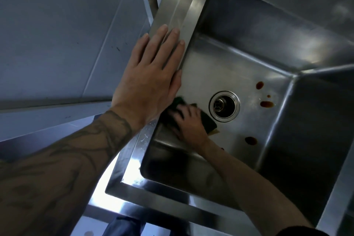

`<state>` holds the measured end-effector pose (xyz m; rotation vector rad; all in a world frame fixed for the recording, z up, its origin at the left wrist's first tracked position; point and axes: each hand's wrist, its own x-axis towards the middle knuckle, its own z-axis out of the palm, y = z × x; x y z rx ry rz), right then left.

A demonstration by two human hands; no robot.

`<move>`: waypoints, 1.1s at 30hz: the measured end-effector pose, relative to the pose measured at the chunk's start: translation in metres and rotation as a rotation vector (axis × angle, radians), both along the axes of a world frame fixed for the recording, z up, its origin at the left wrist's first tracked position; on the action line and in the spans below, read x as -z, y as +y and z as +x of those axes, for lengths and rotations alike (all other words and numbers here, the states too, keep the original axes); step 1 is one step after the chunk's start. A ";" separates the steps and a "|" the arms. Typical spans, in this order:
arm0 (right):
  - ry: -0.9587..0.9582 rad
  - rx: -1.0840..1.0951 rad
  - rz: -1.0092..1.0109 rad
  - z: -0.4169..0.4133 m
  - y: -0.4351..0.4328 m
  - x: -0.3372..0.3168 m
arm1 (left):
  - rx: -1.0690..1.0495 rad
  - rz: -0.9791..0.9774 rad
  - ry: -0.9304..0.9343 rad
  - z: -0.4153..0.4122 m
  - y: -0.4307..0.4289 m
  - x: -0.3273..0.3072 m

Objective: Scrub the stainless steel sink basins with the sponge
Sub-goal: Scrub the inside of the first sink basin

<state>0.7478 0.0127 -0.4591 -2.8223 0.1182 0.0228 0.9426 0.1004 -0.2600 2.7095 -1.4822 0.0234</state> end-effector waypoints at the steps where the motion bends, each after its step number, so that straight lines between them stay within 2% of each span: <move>1: 0.028 -0.192 0.031 -0.018 0.000 -0.003 | 0.002 -0.001 0.001 0.000 0.000 0.000; 3: 0.104 -0.450 0.034 -0.045 -0.015 -0.008 | 0.003 -0.010 0.012 0.001 0.000 0.000; 4: 0.108 -0.471 0.024 -0.048 -0.026 -0.008 | 0.000 -0.015 0.013 0.001 0.000 0.000; 6: 0.056 -0.324 0.027 -0.034 -0.044 -0.005 | 0.001 -0.020 0.013 0.000 0.000 0.001; 10: -0.015 0.196 -0.013 0.021 -0.035 0.000 | 0.004 -0.020 0.010 0.001 0.001 0.002; 11: -0.023 0.219 -0.002 0.024 -0.023 0.001 | 0.003 -0.020 0.012 0.001 0.001 0.002; 12: -0.022 0.155 0.006 0.018 -0.012 0.001 | 0.000 -0.021 0.013 0.000 0.000 0.001; 15: 0.082 -0.321 0.056 -0.035 -0.007 -0.007 | 0.003 -0.038 0.008 0.000 0.000 0.001; 17: 0.141 -0.454 0.025 -0.063 -0.032 -0.011 | 0.005 -0.047 0.008 0.000 0.000 0.002; 19: 0.113 -0.331 -0.010 -0.063 -0.058 -0.009 | 0.005 -0.053 0.007 0.001 0.000 0.003; 21: 0.084 -0.084 -0.050 -0.045 -0.071 -0.006 | 0.010 -0.052 0.009 0.002 0.001 0.004; 24: 0.068 0.148 0.003 -0.038 -0.057 -0.004 | 0.019 -0.037 0.015 0.003 0.003 0.005; 26: 0.104 0.059 0.029 -0.065 -0.045 -0.005 | 0.011 -0.040 0.010 0.002 0.003 0.004; 29: 0.202 -0.343 0.001 -0.107 -0.058 -0.014 | 0.012 -0.051 0.005 0.003 0.002 0.004; 30: 0.200 -0.408 -0.017 -0.108 -0.066 -0.015 | 0.009 -0.057 0.007 0.003 0.002 0.004; 31: 0.178 -0.395 -0.026 -0.102 -0.071 -0.014 | 0.007 -0.063 0.009 0.003 0.002 0.005; 33: 0.122 -0.174 -0.031 -0.078 -0.070 -0.012 | 0.009 -0.068 0.004 0.003 0.002 0.006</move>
